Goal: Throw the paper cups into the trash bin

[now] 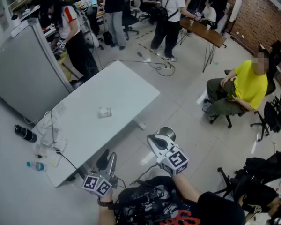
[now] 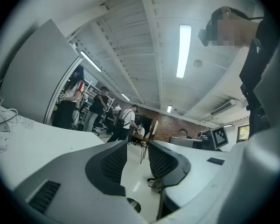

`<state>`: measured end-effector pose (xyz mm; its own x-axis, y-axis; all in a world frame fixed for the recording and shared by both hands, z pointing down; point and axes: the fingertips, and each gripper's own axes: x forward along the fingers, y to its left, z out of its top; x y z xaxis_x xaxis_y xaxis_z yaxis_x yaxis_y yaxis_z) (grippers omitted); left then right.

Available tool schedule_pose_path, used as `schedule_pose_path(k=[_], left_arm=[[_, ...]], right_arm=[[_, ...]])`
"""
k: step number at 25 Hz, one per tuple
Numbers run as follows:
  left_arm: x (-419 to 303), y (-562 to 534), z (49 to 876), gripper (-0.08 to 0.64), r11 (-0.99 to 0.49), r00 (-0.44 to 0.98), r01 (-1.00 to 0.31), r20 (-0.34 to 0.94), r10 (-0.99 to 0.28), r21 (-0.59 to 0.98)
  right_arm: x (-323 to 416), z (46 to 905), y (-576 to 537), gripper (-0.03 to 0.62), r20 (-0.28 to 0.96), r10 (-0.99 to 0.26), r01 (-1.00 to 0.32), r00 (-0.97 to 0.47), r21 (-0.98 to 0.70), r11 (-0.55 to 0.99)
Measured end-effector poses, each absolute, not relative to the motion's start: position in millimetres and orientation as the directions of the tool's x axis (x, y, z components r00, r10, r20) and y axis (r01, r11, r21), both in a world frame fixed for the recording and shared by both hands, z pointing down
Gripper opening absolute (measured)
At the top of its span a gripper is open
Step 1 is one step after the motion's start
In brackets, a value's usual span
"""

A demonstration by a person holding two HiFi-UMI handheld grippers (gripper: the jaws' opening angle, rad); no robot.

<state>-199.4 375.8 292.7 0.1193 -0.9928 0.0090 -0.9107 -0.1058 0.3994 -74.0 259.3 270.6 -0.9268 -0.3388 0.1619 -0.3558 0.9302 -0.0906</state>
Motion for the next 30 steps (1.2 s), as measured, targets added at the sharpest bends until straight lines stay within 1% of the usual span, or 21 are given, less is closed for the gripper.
schedule_pose_path(k=[3, 4, 7, 9, 12, 15, 19, 24, 26, 30], left_arm=[[-217.9, 386.9, 306.9, 0.126, -0.020, 0.034, -0.904, 0.025, -0.999, 0.427], [-223.8, 388.8, 312.6, 0.126, 0.004, 0.011, -0.900, 0.031, -0.999, 0.436], [-238.5, 380.0, 330.0, 0.126, 0.047, -0.028, -0.890, 0.049, -0.998, 0.453], [-248.8, 363.0, 336.0, 0.126, 0.060, -0.040, -0.894, 0.056, -0.998, 0.445], [-271.8, 338.1, 328.5, 0.126, 0.082, -0.059, -0.897, 0.066, -0.996, 0.435], [-298.9, 322.9, 323.0, 0.126, 0.121, -0.095, -0.888, 0.079, -0.992, 0.443], [-338.4, 304.7, 319.4, 0.126, 0.168, -0.149, -0.880, 0.076, -0.986, 0.445], [-381.0, 286.2, 314.9, 0.126, 0.220, -0.212, -0.869, 0.067, -0.975, 0.444], [-385.2, 284.5, 312.0, 0.126, 0.237, -0.230, -0.862, 0.071, -0.971, 0.447], [-373.5, 287.7, 302.4, 0.126, 0.259, -0.247, -0.850, 0.087, -0.965, 0.459]], right_arm=[[-104.7, 285.5, 262.2, 0.006, 0.202, -0.245, -0.271, -0.948, -0.110, 0.956], [-115.6, 299.5, 262.3, 0.006, 0.243, -0.211, -0.245, -0.947, -0.118, 0.962], [-153.4, 370.5, 254.2, 0.006, 0.430, -0.115, -0.186, -0.895, -0.128, 0.974], [-188.9, 403.9, 242.0, 0.006, 0.492, -0.069, -0.145, -0.868, -0.118, 0.982], [-248.5, 406.2, 226.4, 0.006, 0.479, -0.016, -0.083, -0.878, -0.121, 0.989], [-280.0, 422.4, 218.4, 0.006, 0.484, 0.049, -0.010, -0.874, -0.119, 0.993], [-284.2, 468.4, 192.4, 0.006, 0.530, 0.086, 0.037, -0.844, -0.103, 0.994], [-316.2, 479.3, 160.8, 0.006, 0.545, 0.093, 0.069, -0.833, -0.064, 0.996], [-323.6, 476.3, 157.0, 0.006, 0.554, 0.098, 0.100, -0.827, -0.027, 0.995], [-315.5, 472.0, 148.6, 0.013, 0.585, 0.101, 0.152, -0.805, 0.040, 0.988]])
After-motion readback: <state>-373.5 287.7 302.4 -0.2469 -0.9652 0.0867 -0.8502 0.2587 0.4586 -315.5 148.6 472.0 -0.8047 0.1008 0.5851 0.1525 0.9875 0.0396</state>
